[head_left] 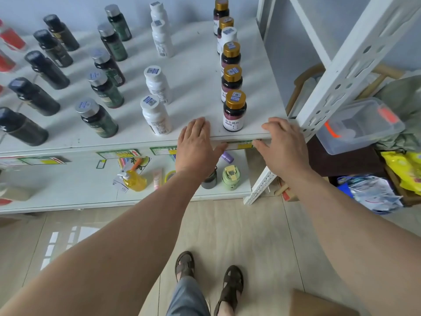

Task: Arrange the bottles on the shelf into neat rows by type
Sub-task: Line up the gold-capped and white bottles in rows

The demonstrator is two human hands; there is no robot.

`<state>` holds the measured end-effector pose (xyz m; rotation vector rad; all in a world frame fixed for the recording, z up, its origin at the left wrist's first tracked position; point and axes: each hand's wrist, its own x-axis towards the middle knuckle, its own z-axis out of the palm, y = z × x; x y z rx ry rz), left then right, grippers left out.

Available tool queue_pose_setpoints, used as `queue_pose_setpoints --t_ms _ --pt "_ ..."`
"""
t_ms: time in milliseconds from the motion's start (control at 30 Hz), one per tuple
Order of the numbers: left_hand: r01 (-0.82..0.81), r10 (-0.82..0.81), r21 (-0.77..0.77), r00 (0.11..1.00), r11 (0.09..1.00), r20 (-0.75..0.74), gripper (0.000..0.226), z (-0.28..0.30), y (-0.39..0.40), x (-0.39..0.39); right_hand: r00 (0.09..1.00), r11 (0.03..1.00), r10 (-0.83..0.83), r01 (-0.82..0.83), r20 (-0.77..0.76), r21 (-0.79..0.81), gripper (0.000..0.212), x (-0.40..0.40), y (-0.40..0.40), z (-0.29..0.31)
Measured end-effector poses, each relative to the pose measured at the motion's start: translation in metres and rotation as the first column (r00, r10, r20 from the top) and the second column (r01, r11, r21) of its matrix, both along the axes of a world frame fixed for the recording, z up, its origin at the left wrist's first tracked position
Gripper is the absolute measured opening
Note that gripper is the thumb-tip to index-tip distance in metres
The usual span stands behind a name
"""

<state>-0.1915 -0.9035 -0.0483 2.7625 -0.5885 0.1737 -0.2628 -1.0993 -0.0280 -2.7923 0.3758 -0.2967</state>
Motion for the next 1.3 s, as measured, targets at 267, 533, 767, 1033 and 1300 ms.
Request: queue_pose_setpoints --t_ms 267,533,767,1033,1300 --pt "-0.054 -0.068 -0.315 0.93 0.947 -0.362 0.067 0.035 -0.02 0.003 0.992 0.874 0.125 -0.101 -0.02 0.475 0.071 0.036 0.017 0.055" --pt "-0.05 -0.252 -0.493 0.812 0.869 -0.527 0.048 0.067 -0.011 0.015 0.97 0.882 0.164 -0.062 -0.18 0.466 0.059 0.06 0.018 0.082" --pt "0.041 -0.437 -0.568 0.684 0.822 -0.584 0.062 0.091 0.006 0.035 0.998 0.879 0.025 0.004 -0.055 0.477 0.032 0.06 0.037 0.107" --pt "0.069 -0.508 -0.603 0.62 0.795 -0.598 0.056 0.112 0.006 0.042 0.998 0.883 -0.055 0.067 -0.039 0.465 0.041 0.061 0.041 0.122" --pt "0.112 -0.436 -0.502 0.676 0.858 -0.594 0.063 0.106 0.005 0.047 0.999 0.884 -0.029 0.046 -0.043 0.465 0.039 0.059 0.038 0.116"
